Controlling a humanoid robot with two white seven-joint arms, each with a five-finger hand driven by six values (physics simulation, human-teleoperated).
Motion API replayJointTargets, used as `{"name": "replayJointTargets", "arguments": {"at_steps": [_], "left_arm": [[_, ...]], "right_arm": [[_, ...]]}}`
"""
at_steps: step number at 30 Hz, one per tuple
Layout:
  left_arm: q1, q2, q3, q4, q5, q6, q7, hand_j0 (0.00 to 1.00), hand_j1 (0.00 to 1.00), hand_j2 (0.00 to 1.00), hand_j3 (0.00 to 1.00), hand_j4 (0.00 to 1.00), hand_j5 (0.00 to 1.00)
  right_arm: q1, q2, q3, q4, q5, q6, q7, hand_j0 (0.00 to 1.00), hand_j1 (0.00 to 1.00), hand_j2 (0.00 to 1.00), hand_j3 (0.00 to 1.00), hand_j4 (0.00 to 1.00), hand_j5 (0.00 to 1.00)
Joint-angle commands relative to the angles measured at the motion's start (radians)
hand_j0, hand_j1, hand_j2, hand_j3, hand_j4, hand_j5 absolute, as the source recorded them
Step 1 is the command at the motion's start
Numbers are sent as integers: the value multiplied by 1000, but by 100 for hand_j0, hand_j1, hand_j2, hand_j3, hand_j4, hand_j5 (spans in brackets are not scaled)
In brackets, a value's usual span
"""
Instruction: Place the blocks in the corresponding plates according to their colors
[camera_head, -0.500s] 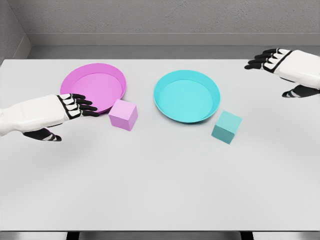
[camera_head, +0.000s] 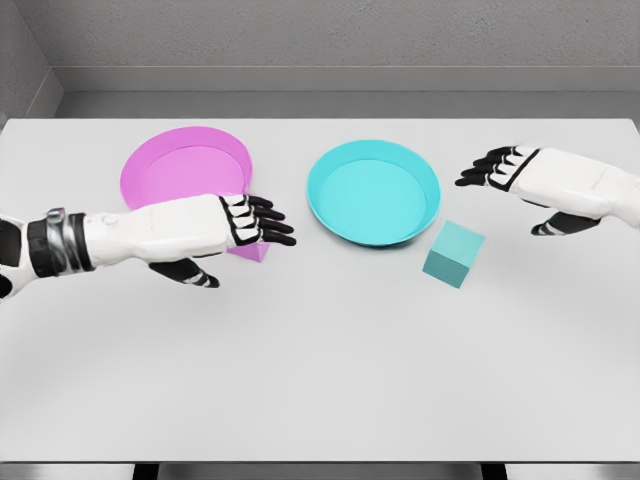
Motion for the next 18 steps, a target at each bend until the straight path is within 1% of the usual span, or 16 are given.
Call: {"name": "replayJointTargets", "arguments": {"at_steps": [1, 2, 3, 4, 6, 9, 12, 14, 16, 18], "left_arm": [[-2, -15, -23, 1, 83, 83, -78, 100, 100, 100, 100, 100, 100], [-5, -17, -23, -1, 104, 140, -101, 100, 100, 100, 100, 100, 100], [-6, -18, -23, 1, 104, 198, -103, 100, 100, 100, 100, 100, 100], [-6, -20, -25, 1, 101, 218, -103, 100, 100, 100, 100, 100, 100], [-9, -20, -25, -1, 100, 261, -104, 100, 100, 100, 100, 100, 100], [-28, -21, -25, -1, 98, 329, -115, 100, 100, 100, 100, 100, 100], [-41, -57, -25, 1, 98, 344, -116, 100, 100, 100, 100, 100, 100], [-54, -72, -25, 2, 95, 389, -118, 100, 100, 100, 100, 100, 100], [-57, -95, -26, 8, 94, 425, -118, 100, 100, 100, 100, 100, 100], [-58, -100, -26, 11, 89, 436, -118, 100, 100, 100, 100, 100, 100]], "right_arm": [[-2, 22, 52, -14, 10, 3, 9, 100, 100, 100, 100, 100, 100], [-6, 24, 58, -20, 10, 3, 9, 100, 100, 100, 100, 100, 100], [-8, 22, 60, -32, 11, 3, 9, 100, 100, 100, 100, 100, 100], [-9, 22, 83, -46, 20, 3, 9, 100, 100, 100, 100, 100, 100], [-35, 24, 147, -51, 57, 3, 9, 100, 100, 100, 100, 100, 100], [-37, 24, 155, -61, 60, 3, 9, 100, 100, 100, 100, 100, 100], [-35, 24, 177, -74, 60, 3, 9, 100, 100, 100, 100, 100, 100], [-34, 24, 190, -74, 60, 3, 9, 100, 100, 100, 100, 100, 100], [-35, 24, 190, -74, 62, 3, 9, 100, 100, 100, 100, 100, 100], [-35, 24, 190, -74, 62, 3, 9, 100, 100, 100, 100, 100, 100]]}}
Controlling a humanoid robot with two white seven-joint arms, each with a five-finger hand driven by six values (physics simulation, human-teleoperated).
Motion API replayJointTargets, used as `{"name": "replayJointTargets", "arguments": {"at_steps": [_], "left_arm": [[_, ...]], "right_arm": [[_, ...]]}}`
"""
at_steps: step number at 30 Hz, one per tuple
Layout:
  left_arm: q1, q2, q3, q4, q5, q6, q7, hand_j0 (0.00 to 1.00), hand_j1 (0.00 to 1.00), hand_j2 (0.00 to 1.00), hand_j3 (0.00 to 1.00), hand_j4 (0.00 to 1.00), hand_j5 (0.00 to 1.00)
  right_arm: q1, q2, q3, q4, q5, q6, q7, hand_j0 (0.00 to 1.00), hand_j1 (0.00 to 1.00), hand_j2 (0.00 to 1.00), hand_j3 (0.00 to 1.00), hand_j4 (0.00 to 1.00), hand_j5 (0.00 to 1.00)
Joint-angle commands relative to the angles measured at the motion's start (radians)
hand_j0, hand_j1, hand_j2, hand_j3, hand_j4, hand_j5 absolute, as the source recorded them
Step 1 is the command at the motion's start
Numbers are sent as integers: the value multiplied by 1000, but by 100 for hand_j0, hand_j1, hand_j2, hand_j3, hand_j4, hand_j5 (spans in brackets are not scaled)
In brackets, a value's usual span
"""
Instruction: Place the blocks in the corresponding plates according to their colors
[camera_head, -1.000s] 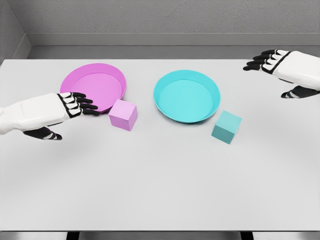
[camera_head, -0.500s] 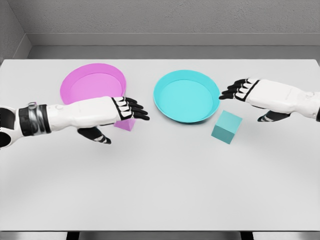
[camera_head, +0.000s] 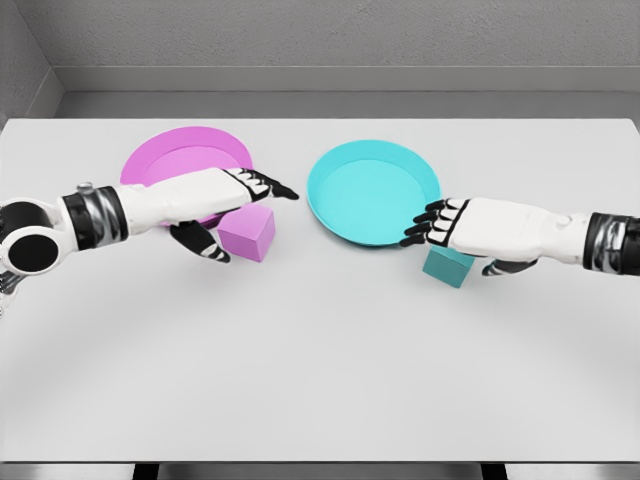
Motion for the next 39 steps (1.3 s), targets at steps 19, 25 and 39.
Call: {"name": "replayJointTargets", "arguments": {"at_steps": [19, 25, 39], "left_arm": [[-37, -129, -87, 137, -102, 134, -33, 100, 100, 100, 100, 100, 100], [-44, -158, -87, 207, -102, 134, -33, 100, 100, 100, 100, 100, 100], [-46, -161, -126, 221, -104, 126, -31, 89, 89, 89, 89, 89, 89]], "right_arm": [[2, 40, 20, 40, 117, 3, 0, 100, 100, 100, 100, 100, 100], [5, 42, 20, 69, 120, 3, 0, 100, 100, 100, 100, 100, 100], [-8, 68, 47, 92, 131, 3, 0, 96, 96, 96, 96, 96, 96]]}}
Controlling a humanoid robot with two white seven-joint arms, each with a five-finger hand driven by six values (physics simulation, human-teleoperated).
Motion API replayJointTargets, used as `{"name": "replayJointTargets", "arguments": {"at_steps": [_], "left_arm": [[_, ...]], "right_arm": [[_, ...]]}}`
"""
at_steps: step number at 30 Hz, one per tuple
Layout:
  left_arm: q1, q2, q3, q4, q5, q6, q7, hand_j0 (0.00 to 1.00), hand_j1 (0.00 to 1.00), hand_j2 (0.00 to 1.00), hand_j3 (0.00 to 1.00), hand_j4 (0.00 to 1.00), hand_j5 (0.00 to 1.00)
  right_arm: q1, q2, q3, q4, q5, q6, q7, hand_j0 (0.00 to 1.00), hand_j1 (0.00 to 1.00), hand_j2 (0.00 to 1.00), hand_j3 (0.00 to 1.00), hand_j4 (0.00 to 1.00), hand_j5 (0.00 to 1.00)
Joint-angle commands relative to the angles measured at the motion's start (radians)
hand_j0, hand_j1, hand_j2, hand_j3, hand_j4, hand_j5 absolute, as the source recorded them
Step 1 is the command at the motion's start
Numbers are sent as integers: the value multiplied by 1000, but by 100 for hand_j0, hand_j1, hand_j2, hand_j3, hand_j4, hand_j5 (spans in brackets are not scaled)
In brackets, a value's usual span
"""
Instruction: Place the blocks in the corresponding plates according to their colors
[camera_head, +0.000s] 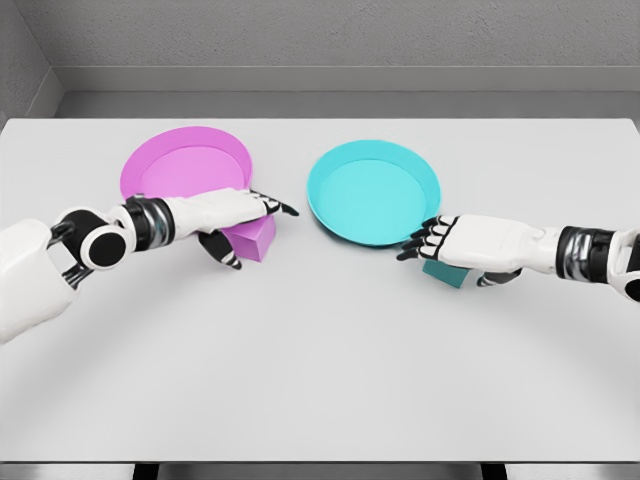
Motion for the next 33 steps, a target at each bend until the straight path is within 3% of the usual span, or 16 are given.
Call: {"name": "replayJointTargets", "arguments": {"at_steps": [1, 3, 12, 14, 22, 30, 33], "left_arm": [[0, 2, -5, 2, 2, -3, -1, 86, 86, 86, 86, 86, 86], [0, 2, -5, 2, 2, -3, -1, 83, 83, 83, 83, 83, 83], [0, 3, -5, 11, -26, -9, -1, 63, 63, 63, 63, 63, 63], [0, 3, -5, 11, -27, -16, -1, 60, 60, 60, 60, 60, 60], [-31, 35, 1, 0, -17, -176, -4, 42, 42, 42, 42, 42, 42], [-74, 86, 30, 21, 6, -231, -1, 40, 40, 40, 40, 40, 40], [-124, 84, 31, 132, 6, -234, -1, 40, 40, 40, 40, 40, 40]], "right_arm": [[-5, -1, -3, 0, 1, 3, 0, 88, 88, 88, 88, 88, 88], [-11, 1, -4, 2, -2, 3, 0, 78, 78, 78, 78, 78, 78], [-9, 1, -3, 2, -6, 3, 0, 72, 72, 72, 72, 72, 72], [-11, 5, -3, 2, -6, 3, 0, 65, 65, 65, 65, 65, 65], [-12, 16, -29, 21, -48, 3, 0, 62, 62, 62, 62, 62, 62], [-21, 15, -85, 46, -132, 3, 0, 62, 62, 62, 62, 62, 62], [-25, 15, -93, 52, -134, 3, 0, 62, 62, 62, 62, 62, 62]]}}
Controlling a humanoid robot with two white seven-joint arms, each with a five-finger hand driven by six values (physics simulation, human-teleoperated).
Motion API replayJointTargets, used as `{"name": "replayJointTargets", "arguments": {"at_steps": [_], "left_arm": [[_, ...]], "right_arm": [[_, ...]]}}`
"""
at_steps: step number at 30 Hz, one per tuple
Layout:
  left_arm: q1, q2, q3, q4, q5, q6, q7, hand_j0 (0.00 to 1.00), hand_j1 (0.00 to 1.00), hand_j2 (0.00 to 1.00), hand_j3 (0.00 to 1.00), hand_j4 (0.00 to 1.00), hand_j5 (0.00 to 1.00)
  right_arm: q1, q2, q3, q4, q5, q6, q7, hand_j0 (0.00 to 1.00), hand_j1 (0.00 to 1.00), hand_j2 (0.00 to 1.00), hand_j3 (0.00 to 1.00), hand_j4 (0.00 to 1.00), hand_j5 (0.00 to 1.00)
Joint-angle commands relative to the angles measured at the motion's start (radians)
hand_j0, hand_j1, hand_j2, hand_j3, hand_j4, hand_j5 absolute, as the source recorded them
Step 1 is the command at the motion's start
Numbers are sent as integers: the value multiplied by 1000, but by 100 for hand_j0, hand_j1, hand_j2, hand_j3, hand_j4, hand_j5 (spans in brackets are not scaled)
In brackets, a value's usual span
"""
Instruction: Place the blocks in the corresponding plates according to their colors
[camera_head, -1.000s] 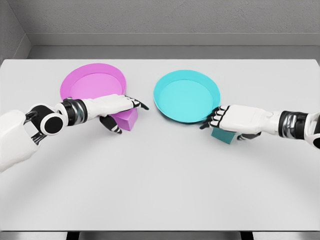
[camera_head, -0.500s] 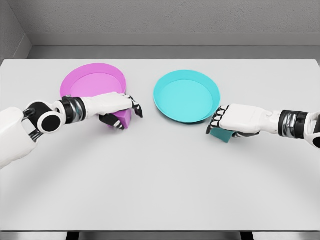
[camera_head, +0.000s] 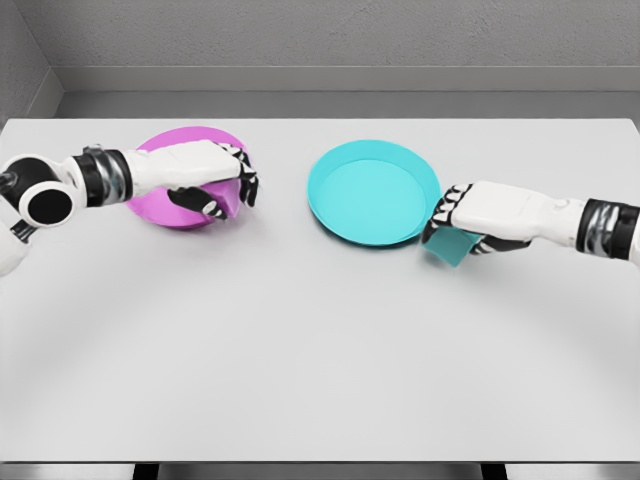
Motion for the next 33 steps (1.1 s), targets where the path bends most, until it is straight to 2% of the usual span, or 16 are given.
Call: {"name": "replayJointTargets", "arguments": {"at_steps": [1, 6, 8, 10, 11, 13, 16, 17, 18, 19, 24, 26, 27, 28, 30, 33], "left_arm": [[-3, -1, 4, 92, -3, -1, 7, 40, 40, 40, 40, 40, 40], [-45, -27, 5, 236, -9, -15, 7, 41, 41, 41, 41, 41, 41], [-45, -41, 4, 247, -12, -14, 7, 45, 45, 45, 45, 45, 45], [-45, -41, 5, 247, -11, -12, 10, 62, 62, 62, 62, 62, 62], [-45, -41, 5, 252, -11, -4, 12, 83, 83, 83, 83, 83, 83], [-45, -46, 5, 262, -8, -6, 12, 100, 100, 100, 100, 100, 100], [-45, -47, 16, 265, -8, -6, 12, 100, 100, 100, 100, 100, 100], [-45, -47, 16, 265, -8, -4, 12, 100, 100, 100, 100, 100, 100], [-45, -47, 16, 265, -8, -4, 12, 100, 100, 100, 100, 100, 100], [-45, -47, 16, 267, -6, -3, 12, 100, 100, 100, 100, 100, 100], [-45, -41, 41, 253, -1, -18, 12, 100, 100, 100, 100, 100, 100], [-41, -21, 82, 250, 0, -155, 15, 100, 100, 100, 100, 100, 100], [-32, 22, 122, 252, 5, -274, 15, 100, 100, 100, 100, 100, 100], [-22, 58, 154, 248, 8, -318, 15, 100, 100, 100, 100, 100, 100], [31, 144, 206, 250, 15, -318, 15, 100, 100, 100, 100, 100, 100], [139, 279, 211, 264, 100, -318, 15, 100, 100, 100, 100, 100, 100]], "right_arm": [[-2, -1, -13, 4, -16, 3, 0, 62, 62, 62, 62, 62, 62], [-23, 7, -41, 12, -77, 3, 0, 60, 60, 60, 60, 60, 60], [-52, 8, -41, 12, -137, 3, 0, 60, 60, 60, 60, 60, 60], [-83, 43, -39, 9, -143, 3, 0, 60, 60, 60, 60, 60, 60], [-104, 71, -36, 9, -145, 3, 0, 60, 60, 60, 60, 60, 60], [-163, 103, -38, 11, -172, 3, 0, 60, 60, 60, 60, 60, 60], [-235, 185, -36, 17, -217, 3, 0, 60, 60, 60, 60, 60, 60], [-245, 195, -38, 38, -218, 3, 0, 70, 70, 70, 70, 70, 70], [-245, 195, -41, 67, -218, 3, 0, 92, 92, 92, 92, 92, 92], [-249, 195, -46, 136, -214, 3, 0, 100, 100, 100, 100, 100, 100], [-218, 169, -127, 231, -211, 3, 0, 100, 100, 100, 100, 100, 100], [-213, 154, -124, 277, -200, 3, 0, 100, 100, 100, 100, 100, 100], [-209, 152, -125, 306, -183, 3, 0, 100, 100, 100, 100, 100, 100], [-212, 152, -127, 316, -155, 3, 0, 100, 100, 100, 100, 100, 100], [-212, 146, -127, 316, -145, 3, 0, 100, 100, 100, 100, 100, 100], [-206, 100, -127, 316, -145, 3, 0, 100, 100, 100, 100, 100, 100]]}}
